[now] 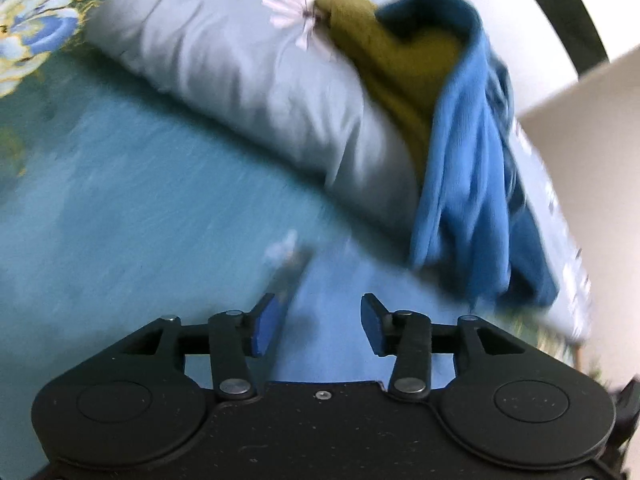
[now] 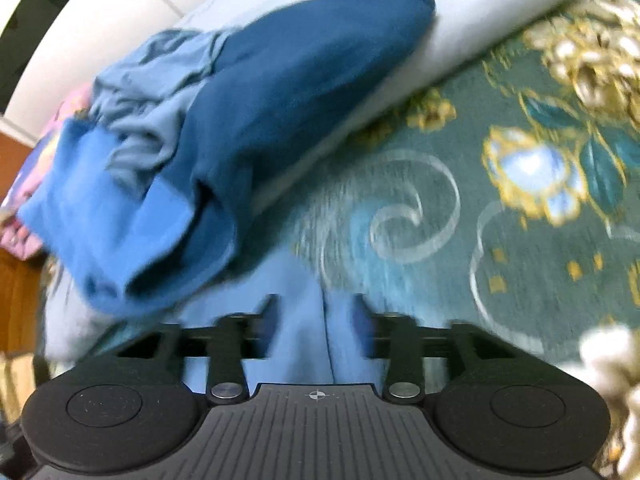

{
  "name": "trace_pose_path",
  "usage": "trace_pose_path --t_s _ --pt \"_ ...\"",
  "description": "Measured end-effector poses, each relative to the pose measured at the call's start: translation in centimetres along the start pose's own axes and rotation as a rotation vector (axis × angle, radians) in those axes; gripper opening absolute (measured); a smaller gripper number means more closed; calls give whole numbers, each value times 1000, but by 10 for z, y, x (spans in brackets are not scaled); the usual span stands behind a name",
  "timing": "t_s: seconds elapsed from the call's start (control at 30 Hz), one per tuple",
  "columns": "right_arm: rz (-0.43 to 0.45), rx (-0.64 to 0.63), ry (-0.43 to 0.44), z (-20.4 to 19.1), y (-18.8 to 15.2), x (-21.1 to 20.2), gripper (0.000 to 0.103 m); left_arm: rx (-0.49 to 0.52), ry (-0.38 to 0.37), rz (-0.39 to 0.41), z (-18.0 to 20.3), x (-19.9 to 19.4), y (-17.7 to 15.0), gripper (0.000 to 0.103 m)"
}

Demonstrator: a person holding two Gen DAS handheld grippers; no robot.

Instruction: Fold clothes

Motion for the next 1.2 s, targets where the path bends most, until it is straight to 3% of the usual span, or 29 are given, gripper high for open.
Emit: trace_pose_path --t_s 0.17,0.37,0.43,0.47,0.5,0.53,0.57,0.6,0.63,0.77,0.93,1.03,1.1,1.2 --pt "-105 37 -8 25 -50 -16 51 50 47 -142 -16 -22 -64 49" --pt "-143 117 37 29 -78 -20 50 -60 76 -163 -29 -36 -94 51" --pt "-148 105 50 25 -81 -22 35 -80 82 -151 -30 -36 -94 50" --pt "-148 105 54 25 -82 -24 19 -88 82 -146 -30 -35 -94 48" --pt "-145 117 56 26 -82 -27 10 -98 82 -138 -30 -36 -93 47" --pt "-142 129 59 26 -82 -29 8 -110 82 -126 -30 -38 -91 34" --pt "-138 138 57 28 -82 -31 7 -120 84 -113 -30 -40 -89 15" --pt "-130 142 48 29 -81 -34 6 -120 92 -93 -30 -42 -86 10" --pt "-120 144 41 30 -79 -37 6 -120 99 -73 -30 -45 -84 6" --pt "-97 171 45 30 -72 -49 5 -131 109 -26 -24 -61 -83 5" --pt "-145 124 21 35 -82 -50 6 -67 132 -52 -25 -68 -97 8" --pt "-153 133 19 41 -87 -52 12 -62 166 -48 -32 -67 -97 15" --pt "-151 144 21 46 -90 -56 23 -76 182 -8 -37 -72 -88 15" --pt "-149 162 23 53 -94 -61 27 -72 199 21 -40 -80 -79 23"
Point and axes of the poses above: each gripper's, at about its wrist camera, not at the fingertips, and x roughly the way its jaws point, z to its right, y to its top, the point moved 9 cm from there along x, roughly the way its jaws point, and after that the axes turned 10 degrees about z, right-handed, at the moved point
